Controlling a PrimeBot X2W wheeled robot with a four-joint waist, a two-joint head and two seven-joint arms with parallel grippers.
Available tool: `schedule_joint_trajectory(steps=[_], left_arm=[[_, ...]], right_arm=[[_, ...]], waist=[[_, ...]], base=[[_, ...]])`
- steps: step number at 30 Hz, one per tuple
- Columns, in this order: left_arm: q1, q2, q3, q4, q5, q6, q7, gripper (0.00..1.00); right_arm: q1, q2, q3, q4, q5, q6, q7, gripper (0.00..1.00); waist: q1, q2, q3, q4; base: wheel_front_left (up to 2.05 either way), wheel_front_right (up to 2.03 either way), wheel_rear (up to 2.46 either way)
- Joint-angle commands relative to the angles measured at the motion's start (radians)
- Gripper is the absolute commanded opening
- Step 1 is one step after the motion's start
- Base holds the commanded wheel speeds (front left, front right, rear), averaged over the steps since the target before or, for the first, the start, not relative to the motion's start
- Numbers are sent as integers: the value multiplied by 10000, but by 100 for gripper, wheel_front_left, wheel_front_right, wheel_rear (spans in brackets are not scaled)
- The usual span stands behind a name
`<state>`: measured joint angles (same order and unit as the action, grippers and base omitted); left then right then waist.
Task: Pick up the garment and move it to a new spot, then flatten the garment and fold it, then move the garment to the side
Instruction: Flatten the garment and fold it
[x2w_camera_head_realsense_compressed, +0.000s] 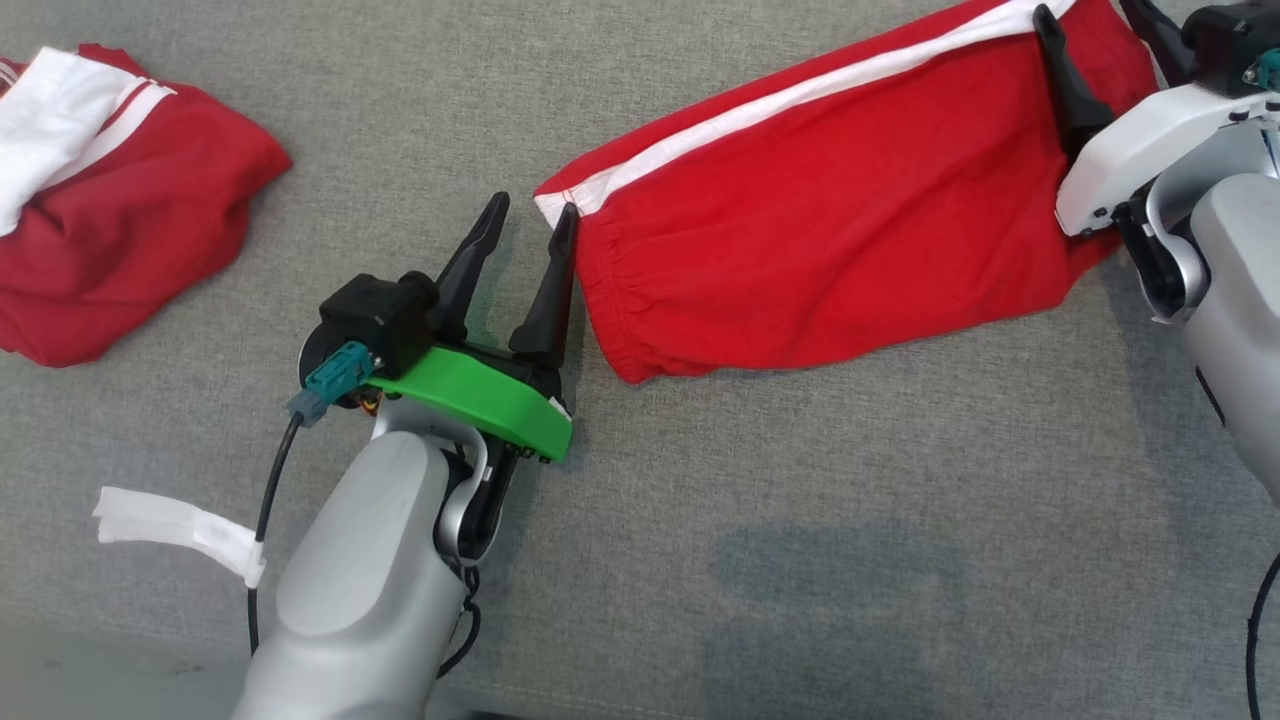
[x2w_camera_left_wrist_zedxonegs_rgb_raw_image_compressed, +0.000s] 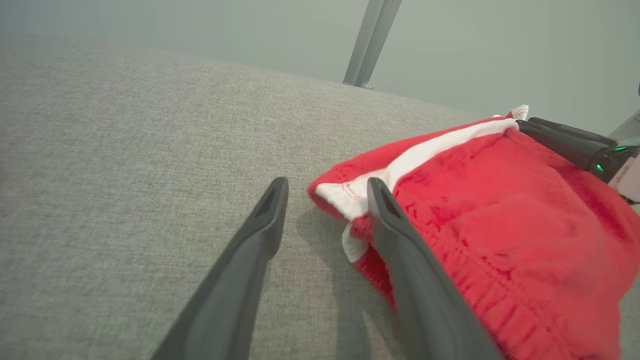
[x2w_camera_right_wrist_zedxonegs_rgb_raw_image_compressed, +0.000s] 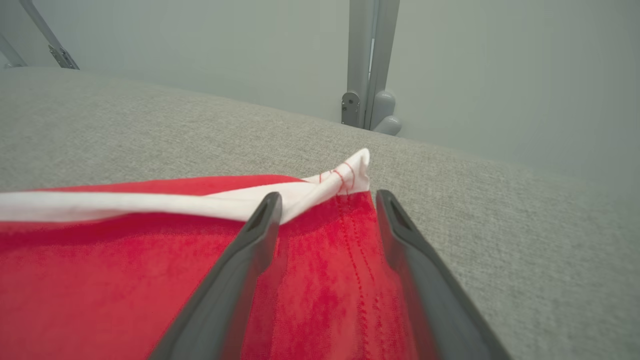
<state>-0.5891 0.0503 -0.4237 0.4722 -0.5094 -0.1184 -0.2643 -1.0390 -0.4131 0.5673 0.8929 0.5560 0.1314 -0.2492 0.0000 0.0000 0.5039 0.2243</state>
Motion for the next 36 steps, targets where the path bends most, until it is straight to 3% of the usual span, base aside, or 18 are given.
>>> schedule_joint_trajectory(steps=[1, 9, 14, 24, 25, 26, 36], left_arm=[[129, 11, -2, -155, 57, 85, 0, 100], [1134, 16, 482, -945, 533, 360, 0, 100], [1828, 17, 559, -1131, 548, 445, 0, 100], [1978, 15, 596, -1090, 769, 420, 0, 100], [1958, 15, 601, -1075, 793, 408, 0, 100], [1956, 15, 592, -1025, 828, 391, 0, 100], [2854, 17, 816, -529, 1274, 243, 2, 100]], right_arm=[[88, -147, -57, -174, 77, -14, -131, 100], [2368, -604, -2098, -2770, 430, -14, -158, 100], [4165, -452, -2486, -2657, 848, -12, -161, 100], [4076, -29, -1756, -1697, 1417, -6, 33, 100], [4018, -3, -1649, -1537, 1481, -6, 95, 89], [3938, 39, -1479, -1286, 1590, -6, 122, 0], [4691, 471, -2231, -863, 2291, -14, -149, 0]], waist=[[0, 0, 128, 145], [0, 0, -484, -80], [0, 0, -902, -30], [0, 0, -938, 101], [0, 0, -952, 114], [0, 0, -1020, 135], [0, 0, -2541, -369]], base=[[0, 0, 0], [0, 0, 0], [0, 0, 0], [0, 0, 0], [0, 0, 0], [0, 0, 0], [0, 0, 0]])
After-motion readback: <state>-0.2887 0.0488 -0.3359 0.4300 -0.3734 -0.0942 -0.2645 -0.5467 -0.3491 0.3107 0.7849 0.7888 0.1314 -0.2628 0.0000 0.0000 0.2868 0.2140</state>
